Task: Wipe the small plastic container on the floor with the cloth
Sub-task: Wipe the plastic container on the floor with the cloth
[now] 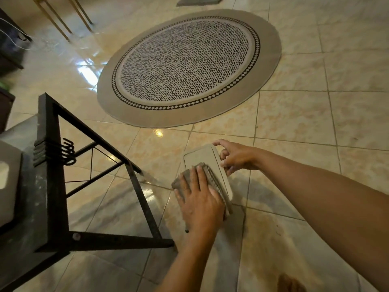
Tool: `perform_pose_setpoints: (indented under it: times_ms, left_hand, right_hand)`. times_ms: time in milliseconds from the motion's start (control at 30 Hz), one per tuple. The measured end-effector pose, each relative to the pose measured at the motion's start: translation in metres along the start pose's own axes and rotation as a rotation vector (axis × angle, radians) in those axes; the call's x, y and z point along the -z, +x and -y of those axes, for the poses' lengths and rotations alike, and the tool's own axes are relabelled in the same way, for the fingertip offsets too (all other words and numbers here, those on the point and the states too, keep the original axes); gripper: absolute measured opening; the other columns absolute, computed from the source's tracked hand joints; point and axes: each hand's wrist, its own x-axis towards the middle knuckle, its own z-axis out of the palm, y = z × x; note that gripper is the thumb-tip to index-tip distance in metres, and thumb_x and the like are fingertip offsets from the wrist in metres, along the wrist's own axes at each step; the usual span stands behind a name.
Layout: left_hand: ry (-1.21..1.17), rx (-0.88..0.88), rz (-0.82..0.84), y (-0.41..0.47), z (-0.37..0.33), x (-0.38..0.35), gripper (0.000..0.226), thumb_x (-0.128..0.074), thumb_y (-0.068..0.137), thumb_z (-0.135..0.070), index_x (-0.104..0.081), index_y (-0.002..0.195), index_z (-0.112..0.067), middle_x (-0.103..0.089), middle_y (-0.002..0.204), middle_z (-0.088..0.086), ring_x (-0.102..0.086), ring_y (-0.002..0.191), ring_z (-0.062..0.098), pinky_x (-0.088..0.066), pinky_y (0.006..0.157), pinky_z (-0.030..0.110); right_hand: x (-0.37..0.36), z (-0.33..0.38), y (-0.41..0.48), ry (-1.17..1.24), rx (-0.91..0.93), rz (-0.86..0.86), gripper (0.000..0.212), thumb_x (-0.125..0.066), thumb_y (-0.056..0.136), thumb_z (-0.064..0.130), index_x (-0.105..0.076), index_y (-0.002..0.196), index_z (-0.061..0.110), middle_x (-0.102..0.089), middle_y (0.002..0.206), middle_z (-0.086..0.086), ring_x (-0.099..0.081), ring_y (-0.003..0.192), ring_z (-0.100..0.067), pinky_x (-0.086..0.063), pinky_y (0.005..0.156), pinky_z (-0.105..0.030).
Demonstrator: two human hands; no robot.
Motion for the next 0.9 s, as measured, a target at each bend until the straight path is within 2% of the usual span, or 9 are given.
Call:
perform_pose_setpoints:
  times_ms: [100,167,300,433,500,600,733,800,900]
  left_hand:
    - [0.025,-0.108,0.01,-0.002,-0.025,-0.004,0.07,0.008,0.09,-0.05,0.026,0.153,-0.025,0.032,0.16,0.001,0.033,0.145,0.031,0.016,0.118,0.055]
    - [0.018,-0.112,0.023,0.021,-0.024,0.001,0.076,0.014,0.083,-0.052,0.022,0.154,-0.025,0.027,0.162,0.0,0.03,0.147,0.028,0.013,0.12,0.056]
    - [0.022,0.041,0.026,0.033,0.005,0.009,0.067,-0.005,0.095,-0.046,0.027,0.149,-0.024,0.024,0.165,0.002,0.028,0.148,0.029,0.007,0.122,0.057]
    - [-0.019,-0.014,0.042,-0.009,-0.01,0.006,0.079,0.017,0.077,-0.051,0.027,0.152,-0.025,0.033,0.16,0.0,0.035,0.144,0.029,0.012,0.12,0.055]
    - [-0.014,-0.032,0.025,0.002,-0.018,0.004,0.084,0.018,0.075,-0.051,0.024,0.154,-0.023,0.033,0.159,-0.001,0.034,0.145,0.029,0.014,0.118,0.056]
    - [0.0,-0.038,-0.001,0.035,-0.015,0.009,0.083,0.017,0.075,-0.05,0.022,0.154,-0.024,0.027,0.162,-0.001,0.028,0.147,0.028,0.007,0.12,0.06]
    - [-0.012,-0.199,-0.012,0.049,-0.001,0.014,0.066,-0.001,0.096,-0.047,0.012,0.157,-0.027,0.016,0.166,-0.005,0.023,0.15,0.023,-0.001,0.123,0.056]
    - [-0.012,-0.308,0.005,0.051,0.006,0.014,0.061,-0.011,0.102,-0.045,0.01,0.157,-0.03,0.015,0.166,-0.008,0.023,0.15,0.019,-0.001,0.124,0.054]
    - [0.051,-0.491,0.048,0.052,0.011,0.014,0.059,-0.012,0.104,-0.047,0.011,0.157,-0.033,0.018,0.163,-0.012,0.028,0.148,0.015,0.005,0.124,0.051]
  right_hand:
    - [0.0,-0.001,0.004,-0.021,-0.003,0.008,0.079,-0.052,0.088,-0.017,-0.026,0.152,0.022,-0.046,0.079,-0.008,-0.053,0.073,-0.021,-0.057,0.073,-0.041]
    - [-0.001,-0.003,0.003,-0.025,-0.002,-0.001,0.081,-0.052,0.087,-0.017,-0.025,0.152,0.023,-0.048,0.081,-0.009,-0.054,0.075,-0.022,-0.058,0.075,-0.042]
    - [-0.002,-0.004,0.0,-0.004,0.003,-0.022,0.08,-0.053,0.089,-0.015,-0.022,0.153,0.023,-0.05,0.083,-0.011,-0.061,0.075,-0.024,-0.061,0.075,-0.042]
    - [0.0,-0.002,0.002,-0.005,0.016,-0.004,0.079,-0.052,0.089,-0.015,-0.024,0.153,0.022,-0.048,0.081,-0.01,-0.06,0.075,-0.024,-0.061,0.074,-0.042]
    - [0.0,-0.002,0.002,-0.001,0.016,-0.008,0.079,-0.053,0.09,-0.014,-0.024,0.153,0.023,-0.048,0.082,-0.01,-0.059,0.074,-0.023,-0.061,0.073,-0.041]
    - [-0.003,-0.006,-0.004,0.023,0.0,-0.036,0.077,-0.055,0.091,-0.012,-0.023,0.149,0.026,-0.052,0.093,-0.015,-0.063,0.078,-0.024,-0.062,0.077,-0.043]
    - [0.004,-0.011,-0.017,0.056,-0.071,-0.029,0.069,-0.058,0.091,-0.008,-0.028,0.141,0.029,-0.055,0.101,-0.018,-0.065,0.084,-0.027,-0.062,0.076,-0.042]
    - [0.019,-0.008,-0.02,-0.055,-0.083,-0.075,0.053,-0.059,0.093,0.001,-0.039,0.136,0.023,-0.057,0.104,-0.015,-0.065,0.086,-0.025,-0.062,0.076,-0.039]
    - [0.034,0.0,-0.013,-0.176,-0.026,-0.167,0.038,-0.054,0.097,0.012,-0.051,0.133,0.024,-0.056,0.112,-0.014,-0.06,0.095,-0.023,-0.055,0.077,-0.036]
